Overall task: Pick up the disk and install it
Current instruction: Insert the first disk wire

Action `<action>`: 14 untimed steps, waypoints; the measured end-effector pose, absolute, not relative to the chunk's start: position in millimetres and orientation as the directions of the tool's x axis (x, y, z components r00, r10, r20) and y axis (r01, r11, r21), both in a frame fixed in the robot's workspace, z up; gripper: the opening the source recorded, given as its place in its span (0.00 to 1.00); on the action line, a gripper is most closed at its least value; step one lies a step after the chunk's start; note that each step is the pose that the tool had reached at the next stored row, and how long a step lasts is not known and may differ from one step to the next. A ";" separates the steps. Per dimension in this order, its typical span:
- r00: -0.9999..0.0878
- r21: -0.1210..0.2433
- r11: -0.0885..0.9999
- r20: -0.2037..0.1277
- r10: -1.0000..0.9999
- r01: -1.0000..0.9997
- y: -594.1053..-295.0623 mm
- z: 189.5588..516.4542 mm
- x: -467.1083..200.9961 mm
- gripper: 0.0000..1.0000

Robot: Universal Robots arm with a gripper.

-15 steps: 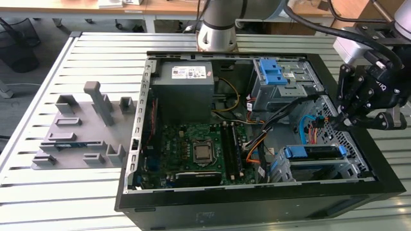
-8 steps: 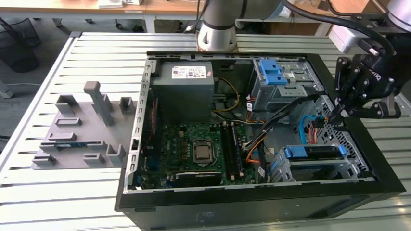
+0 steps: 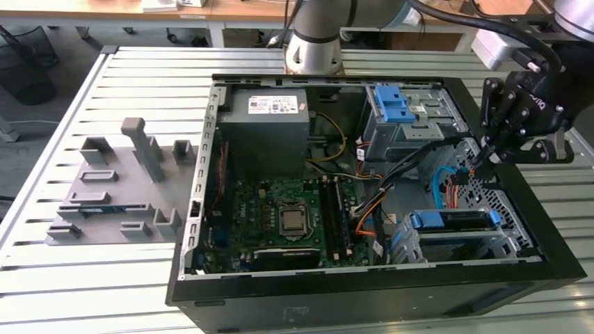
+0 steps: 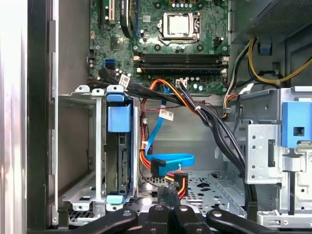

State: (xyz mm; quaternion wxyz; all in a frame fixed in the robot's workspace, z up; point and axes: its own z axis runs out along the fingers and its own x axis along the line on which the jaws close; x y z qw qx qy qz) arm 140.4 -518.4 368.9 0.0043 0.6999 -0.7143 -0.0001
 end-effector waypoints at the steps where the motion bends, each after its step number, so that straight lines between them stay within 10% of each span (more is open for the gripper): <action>1: -0.023 0.006 0.024 0.009 -1.000 -1.000 -517.8 368.9 140.5 0.11; 14: -0.031 0.006 0.031 0.016 -0.999 -0.999 -515.1 360.5 140.9 0.25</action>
